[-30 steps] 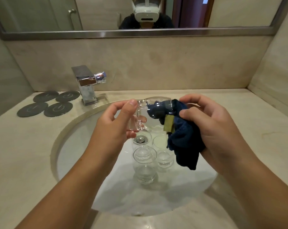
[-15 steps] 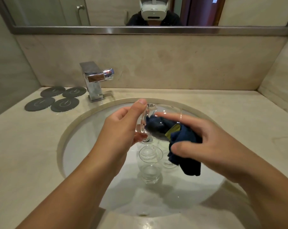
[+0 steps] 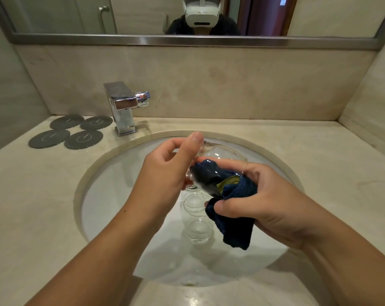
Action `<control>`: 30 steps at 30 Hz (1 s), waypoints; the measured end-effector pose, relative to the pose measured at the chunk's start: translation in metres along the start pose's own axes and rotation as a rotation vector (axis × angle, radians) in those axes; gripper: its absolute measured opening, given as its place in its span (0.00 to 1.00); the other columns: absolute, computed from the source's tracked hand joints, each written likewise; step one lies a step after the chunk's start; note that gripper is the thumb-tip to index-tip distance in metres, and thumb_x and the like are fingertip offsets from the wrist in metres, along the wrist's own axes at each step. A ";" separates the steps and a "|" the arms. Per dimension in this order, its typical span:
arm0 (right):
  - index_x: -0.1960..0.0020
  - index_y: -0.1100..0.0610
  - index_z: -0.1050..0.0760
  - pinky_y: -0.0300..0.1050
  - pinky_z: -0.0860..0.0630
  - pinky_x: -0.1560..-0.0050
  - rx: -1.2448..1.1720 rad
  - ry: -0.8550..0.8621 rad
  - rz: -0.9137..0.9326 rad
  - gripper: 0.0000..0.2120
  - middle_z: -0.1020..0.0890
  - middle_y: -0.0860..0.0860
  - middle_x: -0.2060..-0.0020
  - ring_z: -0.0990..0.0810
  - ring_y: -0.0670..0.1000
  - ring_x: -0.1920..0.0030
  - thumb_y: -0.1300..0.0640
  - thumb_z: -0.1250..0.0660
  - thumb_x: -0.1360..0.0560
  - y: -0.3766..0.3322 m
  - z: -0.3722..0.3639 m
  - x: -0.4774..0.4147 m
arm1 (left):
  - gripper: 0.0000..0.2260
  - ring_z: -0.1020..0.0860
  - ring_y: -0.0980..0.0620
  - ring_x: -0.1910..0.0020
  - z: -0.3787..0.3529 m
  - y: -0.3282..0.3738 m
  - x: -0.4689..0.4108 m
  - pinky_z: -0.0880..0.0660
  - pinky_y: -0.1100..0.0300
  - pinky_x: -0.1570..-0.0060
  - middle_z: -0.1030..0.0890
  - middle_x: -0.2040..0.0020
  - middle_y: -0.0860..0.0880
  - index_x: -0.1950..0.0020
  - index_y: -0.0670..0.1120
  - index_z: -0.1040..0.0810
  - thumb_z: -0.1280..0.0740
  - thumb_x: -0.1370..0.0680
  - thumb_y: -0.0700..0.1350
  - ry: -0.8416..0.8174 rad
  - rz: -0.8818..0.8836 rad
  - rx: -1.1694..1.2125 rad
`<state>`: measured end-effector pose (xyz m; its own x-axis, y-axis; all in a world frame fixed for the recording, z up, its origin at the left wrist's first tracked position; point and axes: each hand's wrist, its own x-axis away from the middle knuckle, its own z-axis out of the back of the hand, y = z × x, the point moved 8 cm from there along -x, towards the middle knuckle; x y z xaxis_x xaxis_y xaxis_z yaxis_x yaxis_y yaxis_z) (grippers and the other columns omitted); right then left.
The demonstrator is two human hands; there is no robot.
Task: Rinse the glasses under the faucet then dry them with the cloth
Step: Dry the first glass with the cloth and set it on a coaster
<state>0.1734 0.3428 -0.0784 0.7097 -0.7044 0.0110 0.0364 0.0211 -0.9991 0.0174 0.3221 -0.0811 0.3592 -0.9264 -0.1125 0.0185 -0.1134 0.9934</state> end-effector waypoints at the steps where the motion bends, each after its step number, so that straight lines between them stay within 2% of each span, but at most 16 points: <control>1: 0.37 0.43 0.15 0.53 0.20 0.33 -0.060 -0.012 -0.013 0.29 0.13 0.55 0.41 0.15 0.60 0.38 0.67 0.25 0.33 0.002 -0.001 -0.001 | 0.21 0.23 0.58 0.65 -0.001 0.002 0.000 0.28 0.66 0.66 0.17 0.61 0.54 0.46 0.49 0.15 0.29 0.24 0.66 -0.009 -0.026 -0.005; 3: 0.36 0.48 0.15 0.53 0.19 0.39 -0.223 -0.024 -0.040 0.29 0.14 0.61 0.40 0.15 0.62 0.41 0.70 0.26 0.33 0.005 -0.002 -0.001 | 0.20 0.22 0.60 0.64 -0.002 0.007 0.002 0.27 0.67 0.65 0.16 0.61 0.55 0.43 0.49 0.16 0.31 0.23 0.63 -0.040 -0.088 -0.019; 5: 0.36 0.50 0.15 0.49 0.18 0.42 -0.352 -0.063 -0.045 0.27 0.14 0.60 0.38 0.16 0.58 0.43 0.69 0.26 0.32 0.002 -0.006 -0.001 | 0.19 0.19 0.59 0.59 -0.004 0.012 0.003 0.24 0.64 0.61 0.14 0.57 0.56 0.39 0.50 0.18 0.34 0.22 0.60 -0.074 -0.134 -0.043; 8: 0.36 0.51 0.15 0.49 0.19 0.40 -0.405 -0.067 -0.033 0.24 0.16 0.60 0.35 0.18 0.57 0.43 0.65 0.25 0.30 0.000 -0.007 -0.001 | 0.18 0.14 0.52 0.45 -0.007 0.014 0.003 0.18 0.49 0.45 0.12 0.48 0.55 0.35 0.54 0.20 0.36 0.20 0.60 -0.112 -0.153 -0.077; 9: 0.38 0.51 0.14 0.48 0.18 0.42 -0.405 -0.032 -0.034 0.23 0.15 0.60 0.37 0.17 0.57 0.45 0.66 0.25 0.31 0.000 -0.005 -0.001 | 0.18 0.14 0.50 0.43 -0.008 0.014 0.003 0.18 0.46 0.43 0.12 0.46 0.54 0.34 0.55 0.20 0.36 0.20 0.62 -0.119 -0.157 -0.075; 11: 0.43 0.51 0.12 0.47 0.16 0.50 -0.394 0.056 -0.030 0.22 0.13 0.60 0.42 0.16 0.56 0.52 0.68 0.25 0.34 0.000 0.002 -0.001 | 0.21 0.14 0.49 0.44 -0.006 0.014 0.002 0.18 0.46 0.43 0.12 0.44 0.54 0.34 0.58 0.19 0.34 0.22 0.67 -0.115 -0.156 -0.065; 14: 0.45 0.50 0.11 0.47 0.16 0.55 -0.311 0.164 0.025 0.23 0.12 0.57 0.51 0.15 0.54 0.58 0.67 0.25 0.36 -0.006 0.016 0.000 | 0.24 0.14 0.47 0.50 -0.001 0.010 0.000 0.19 0.48 0.42 0.13 0.41 0.53 0.35 0.63 0.18 0.32 0.28 0.71 -0.106 -0.107 -0.012; 18: 0.41 0.49 0.13 0.47 0.19 0.50 -0.092 0.239 0.105 0.24 0.11 0.53 0.51 0.13 0.52 0.54 0.63 0.22 0.35 -0.012 0.027 0.002 | 0.27 0.15 0.53 0.53 0.000 0.007 0.000 0.20 0.54 0.45 0.12 0.41 0.51 0.33 0.59 0.18 0.27 0.30 0.68 -0.112 -0.048 0.011; 22: 0.38 0.49 0.15 0.45 0.19 0.53 -0.009 0.227 0.160 0.25 0.12 0.50 0.54 0.14 0.50 0.57 0.61 0.20 0.34 -0.021 0.024 0.004 | 0.16 0.16 0.48 0.49 0.000 0.008 0.001 0.19 0.57 0.47 0.12 0.41 0.48 0.38 0.55 0.14 0.24 0.22 0.61 -0.112 -0.005 0.069; 25: 0.39 0.48 0.16 0.42 0.18 0.53 0.079 0.272 0.186 0.27 0.12 0.47 0.55 0.13 0.48 0.56 0.61 0.15 0.35 -0.028 0.024 0.007 | 0.16 0.16 0.47 0.49 0.000 0.009 0.002 0.18 0.61 0.50 0.12 0.43 0.48 0.41 0.52 0.12 0.26 0.24 0.59 -0.106 0.000 0.098; 27: 0.40 0.47 0.16 0.42 0.17 0.53 0.167 0.268 0.163 0.24 0.11 0.47 0.55 0.12 0.48 0.57 0.61 0.16 0.33 -0.029 0.021 0.009 | 0.14 0.15 0.47 0.47 -0.001 0.009 0.002 0.18 0.59 0.47 0.12 0.42 0.49 0.41 0.53 0.12 0.25 0.22 0.59 -0.115 -0.017 0.085; 30: 0.44 0.44 0.15 0.43 0.15 0.57 0.238 0.227 0.117 0.19 0.12 0.52 0.58 0.13 0.52 0.62 0.62 0.18 0.30 -0.027 0.014 0.009 | 0.18 0.15 0.44 0.37 -0.001 0.007 0.001 0.20 0.45 0.35 0.13 0.38 0.48 0.36 0.53 0.14 0.27 0.22 0.60 -0.147 -0.049 0.022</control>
<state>0.1885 0.3460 -0.0512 0.5447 -0.8270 -0.1389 0.1461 0.2567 -0.9554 0.0184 0.3207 -0.0739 0.2179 -0.9620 -0.1647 0.0113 -0.1662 0.9860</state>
